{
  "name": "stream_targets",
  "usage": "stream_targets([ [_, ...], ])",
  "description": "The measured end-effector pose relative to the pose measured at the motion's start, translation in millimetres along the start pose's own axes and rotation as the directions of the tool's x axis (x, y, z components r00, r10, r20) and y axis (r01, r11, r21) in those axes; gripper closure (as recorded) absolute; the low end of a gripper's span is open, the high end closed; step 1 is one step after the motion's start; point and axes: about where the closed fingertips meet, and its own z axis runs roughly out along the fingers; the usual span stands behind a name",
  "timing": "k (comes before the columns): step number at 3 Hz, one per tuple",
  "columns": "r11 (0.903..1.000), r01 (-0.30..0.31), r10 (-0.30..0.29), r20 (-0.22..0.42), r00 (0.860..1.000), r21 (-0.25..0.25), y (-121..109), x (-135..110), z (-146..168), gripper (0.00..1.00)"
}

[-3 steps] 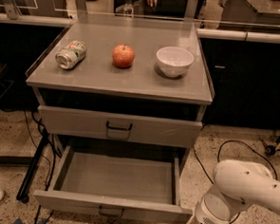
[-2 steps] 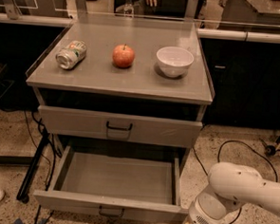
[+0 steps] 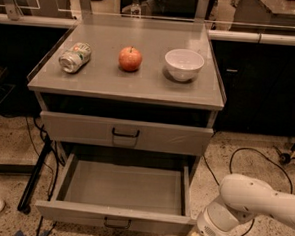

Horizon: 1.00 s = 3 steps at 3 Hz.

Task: Close middle drawer

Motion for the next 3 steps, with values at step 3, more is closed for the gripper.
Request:
stream_targets([
  [3, 0.9981, -0.056, 0.059, 0.164, 0.985, -0.024, -56, -39, 53, 1.0],
])
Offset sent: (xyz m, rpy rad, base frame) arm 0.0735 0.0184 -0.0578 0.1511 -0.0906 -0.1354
